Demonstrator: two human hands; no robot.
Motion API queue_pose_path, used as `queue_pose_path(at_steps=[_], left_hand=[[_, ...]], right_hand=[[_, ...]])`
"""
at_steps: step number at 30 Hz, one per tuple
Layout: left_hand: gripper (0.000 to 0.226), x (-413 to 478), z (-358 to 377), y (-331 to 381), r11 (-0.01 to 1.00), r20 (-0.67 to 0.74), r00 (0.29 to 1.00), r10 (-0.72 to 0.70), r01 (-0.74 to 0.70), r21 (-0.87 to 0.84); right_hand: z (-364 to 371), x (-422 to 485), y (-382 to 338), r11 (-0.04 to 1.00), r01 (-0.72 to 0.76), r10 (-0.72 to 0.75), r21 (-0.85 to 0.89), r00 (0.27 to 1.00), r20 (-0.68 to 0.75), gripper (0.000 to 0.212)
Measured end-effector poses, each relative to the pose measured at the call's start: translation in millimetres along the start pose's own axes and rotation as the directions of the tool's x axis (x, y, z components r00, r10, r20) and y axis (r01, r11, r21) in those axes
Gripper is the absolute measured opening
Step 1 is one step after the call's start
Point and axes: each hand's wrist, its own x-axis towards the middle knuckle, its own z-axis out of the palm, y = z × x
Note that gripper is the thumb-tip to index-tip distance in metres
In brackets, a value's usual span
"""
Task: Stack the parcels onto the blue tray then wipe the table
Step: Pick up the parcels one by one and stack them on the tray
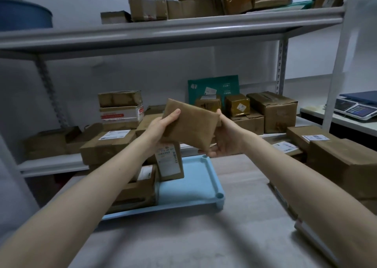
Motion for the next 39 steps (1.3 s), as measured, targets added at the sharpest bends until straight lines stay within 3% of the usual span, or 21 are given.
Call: queue_pose_path(at_steps=[4,6,8,11,15,19,22,25,28,31,34,37,39], left_hand=[[0.07,-6,-17,6,0.999,-0.108,0.993,-0.04,0.04,0.004],[0.073,-8,-25,8,0.996,-0.14,0.987,-0.083,0.08,-0.029],[0.068,-14,-30,12,0.992,-0.157,0.981,-0.117,0.11,-0.055],[0.065,-24,-38,17,0.986,-0.152,0.976,-0.159,0.149,-0.07],[0.07,-29,-54,21,0.984,-0.112,0.98,-0.165,0.157,-0.081],[0.055,-35,-70,25,0.992,-0.187,0.974,-0.127,0.122,-0.039],[0.045,-37,-88,29,0.992,-0.258,0.959,-0.116,0.099,-0.078],[0.066,-45,-107,38,0.977,-0.184,0.976,-0.118,0.081,-0.196],[0.083,-55,-127,50,0.954,-0.096,0.991,-0.091,0.059,-0.294],[0.084,-62,-140,58,0.932,-0.102,0.994,-0.05,0.01,-0.363],[0.071,-65,-149,58,0.928,-0.21,0.977,-0.025,-0.055,-0.369],[0.063,-65,-157,52,0.904,-0.231,0.972,-0.042,-0.061,-0.424],[0.055,-61,-168,45,0.909,-0.252,0.966,-0.066,-0.046,-0.414]], right_hand=[[21,6,-2,0.982,0.18,-0.185,-0.058,0.978,-0.1,0.086],[33,4,-2,0.964,0.263,-0.264,-0.03,0.964,-0.032,0.083],[43,2,-1,0.935,0.313,-0.31,-0.168,0.95,0.042,0.065],[53,5,3,0.894,0.342,-0.36,-0.289,0.933,-0.011,0.046],[59,7,3,0.919,0.345,-0.358,-0.191,0.933,-0.037,0.058],[73,6,0,0.877,0.451,-0.464,-0.166,0.884,-0.052,0.046],[88,10,-7,0.799,0.591,-0.599,-0.114,0.799,-0.049,0.076],[104,11,-15,0.67,0.69,-0.721,-0.274,0.692,-0.021,0.09],[126,11,-23,0.418,0.747,-0.839,-0.518,0.535,0.095,0.093],[147,15,-26,0.147,0.771,-0.89,-0.619,0.377,0.258,0.094],[170,22,-24,-0.042,0.765,-0.9,-0.643,0.25,0.357,0.091],[183,36,-23,-0.151,0.708,-0.902,-0.689,0.187,0.39,0.092],[188,46,-21,-0.171,0.654,-0.893,-0.737,0.212,0.396,0.093]])
